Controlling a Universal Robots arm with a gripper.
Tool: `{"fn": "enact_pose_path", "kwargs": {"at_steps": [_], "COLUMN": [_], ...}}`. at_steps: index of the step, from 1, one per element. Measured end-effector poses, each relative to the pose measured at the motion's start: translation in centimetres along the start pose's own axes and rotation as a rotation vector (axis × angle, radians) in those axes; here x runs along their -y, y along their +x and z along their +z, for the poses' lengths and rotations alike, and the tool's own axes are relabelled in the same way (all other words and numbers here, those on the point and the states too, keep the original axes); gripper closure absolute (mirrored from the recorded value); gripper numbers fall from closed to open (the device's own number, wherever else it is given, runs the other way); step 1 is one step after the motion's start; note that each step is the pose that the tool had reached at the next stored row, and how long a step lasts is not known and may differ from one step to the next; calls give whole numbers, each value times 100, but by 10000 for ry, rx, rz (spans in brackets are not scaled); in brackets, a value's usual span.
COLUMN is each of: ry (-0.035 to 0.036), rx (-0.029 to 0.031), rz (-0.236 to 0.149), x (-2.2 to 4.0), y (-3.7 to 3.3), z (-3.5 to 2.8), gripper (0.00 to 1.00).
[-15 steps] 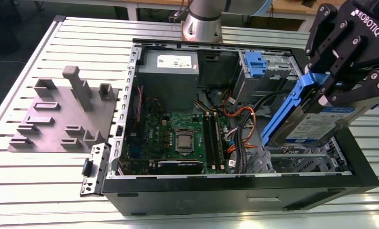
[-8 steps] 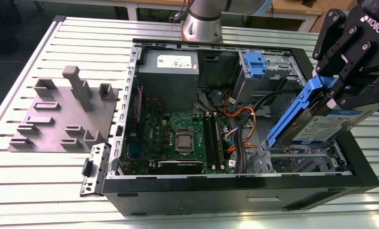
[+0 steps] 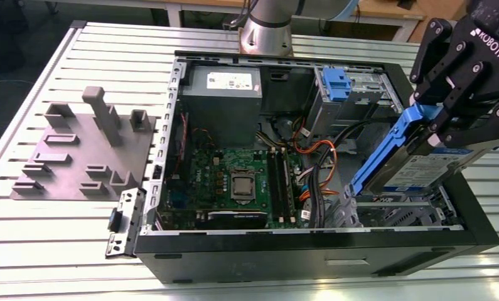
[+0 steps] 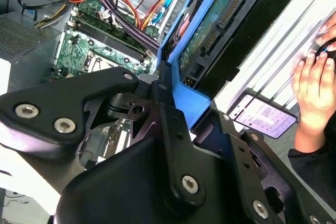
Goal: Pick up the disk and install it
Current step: 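Insert the disk into the insertion slot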
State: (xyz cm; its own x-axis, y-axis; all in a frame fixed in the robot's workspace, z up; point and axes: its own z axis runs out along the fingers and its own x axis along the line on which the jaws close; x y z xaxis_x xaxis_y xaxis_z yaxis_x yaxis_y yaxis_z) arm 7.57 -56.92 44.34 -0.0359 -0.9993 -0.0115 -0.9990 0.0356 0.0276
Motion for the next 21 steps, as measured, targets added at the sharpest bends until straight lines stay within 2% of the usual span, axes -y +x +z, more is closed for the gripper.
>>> {"fn": "enact_pose_path", "kwargs": {"at_steps": [10,21], "ry": [0,0], "rx": [-2,-2], "rz": [1,0], "x": [36,40], "y": [-3,-2], "z": [55,105], "gripper": [64,64]}}
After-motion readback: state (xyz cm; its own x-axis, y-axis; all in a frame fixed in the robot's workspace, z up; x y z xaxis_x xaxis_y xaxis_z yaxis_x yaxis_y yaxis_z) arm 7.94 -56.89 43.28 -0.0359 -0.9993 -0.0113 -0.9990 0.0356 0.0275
